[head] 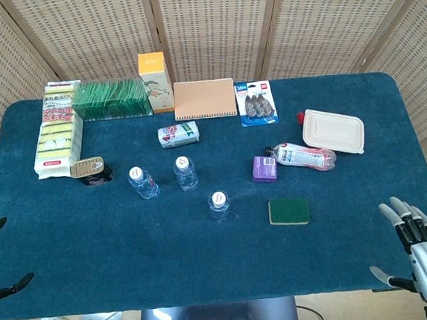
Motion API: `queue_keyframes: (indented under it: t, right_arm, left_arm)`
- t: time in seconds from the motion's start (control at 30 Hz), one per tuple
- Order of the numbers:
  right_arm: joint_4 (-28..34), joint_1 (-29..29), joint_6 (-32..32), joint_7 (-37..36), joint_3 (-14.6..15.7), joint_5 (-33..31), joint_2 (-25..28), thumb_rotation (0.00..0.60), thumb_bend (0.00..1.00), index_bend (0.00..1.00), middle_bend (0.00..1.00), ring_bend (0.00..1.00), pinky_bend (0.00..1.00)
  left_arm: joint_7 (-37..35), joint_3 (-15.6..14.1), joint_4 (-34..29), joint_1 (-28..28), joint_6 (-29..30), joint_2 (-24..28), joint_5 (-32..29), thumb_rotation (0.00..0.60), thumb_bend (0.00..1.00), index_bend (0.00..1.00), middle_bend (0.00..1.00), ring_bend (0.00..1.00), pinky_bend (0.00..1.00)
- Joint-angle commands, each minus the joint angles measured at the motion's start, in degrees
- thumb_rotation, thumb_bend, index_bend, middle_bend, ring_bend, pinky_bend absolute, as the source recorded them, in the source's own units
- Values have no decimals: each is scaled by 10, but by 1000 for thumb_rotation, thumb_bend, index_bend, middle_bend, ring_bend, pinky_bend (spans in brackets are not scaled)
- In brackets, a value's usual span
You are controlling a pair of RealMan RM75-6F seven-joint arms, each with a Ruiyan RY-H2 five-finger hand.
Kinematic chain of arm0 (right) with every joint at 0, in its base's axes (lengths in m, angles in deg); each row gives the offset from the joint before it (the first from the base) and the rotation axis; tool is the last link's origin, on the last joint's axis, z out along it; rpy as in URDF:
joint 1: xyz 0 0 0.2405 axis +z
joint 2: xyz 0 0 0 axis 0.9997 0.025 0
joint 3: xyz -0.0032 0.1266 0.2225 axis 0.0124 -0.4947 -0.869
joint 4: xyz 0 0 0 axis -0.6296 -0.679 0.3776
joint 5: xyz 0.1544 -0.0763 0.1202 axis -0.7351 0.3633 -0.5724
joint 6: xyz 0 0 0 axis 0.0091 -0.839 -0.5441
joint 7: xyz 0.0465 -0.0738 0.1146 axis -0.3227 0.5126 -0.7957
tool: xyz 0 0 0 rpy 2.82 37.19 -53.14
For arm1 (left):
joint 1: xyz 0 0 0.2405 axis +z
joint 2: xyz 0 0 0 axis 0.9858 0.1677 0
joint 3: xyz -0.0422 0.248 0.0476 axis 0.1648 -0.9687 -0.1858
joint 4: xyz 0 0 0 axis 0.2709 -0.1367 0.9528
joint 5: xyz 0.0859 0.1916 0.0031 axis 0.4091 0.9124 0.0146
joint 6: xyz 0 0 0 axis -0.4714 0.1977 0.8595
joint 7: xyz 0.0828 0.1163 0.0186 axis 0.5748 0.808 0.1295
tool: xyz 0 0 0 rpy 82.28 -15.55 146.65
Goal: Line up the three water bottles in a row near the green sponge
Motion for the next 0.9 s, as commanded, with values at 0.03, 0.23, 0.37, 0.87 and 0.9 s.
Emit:
queue_keyframes:
  t: [0.03,0.23,0.37,0.87,0.9]
  right_arm:
    - [-2,5,8,0,1,2,-2,600,0,32,0,0,0]
    - [-7,22,37,-20,12,22,-4,600,0,32,0,0,2]
    - [-21,48,66,-42,8,31,-16,600,0,32,0,0,4]
    - [-106,224,223,-315,-62,-24,-93,600,0,32,31,17,98]
    - [-115,236,235,-332,-66,-30,-100,600,0,32,31,17,98]
  left_arm:
    - [0,0,-1,1,2,0,1,600,55,0,0,0,11]
    - [-3,-3,-2,4,7,2,3,600,56,0,0,0,11]
    - [-14,-3,-1,6,11,5,2,600,55,0,0,0,11]
    - [-8,-4,-6,0,-2,5,-1,600,56,0,0,0,11]
    - [-8,-3,-6,0,-4,5,-2,600,56,0,0,0,11]
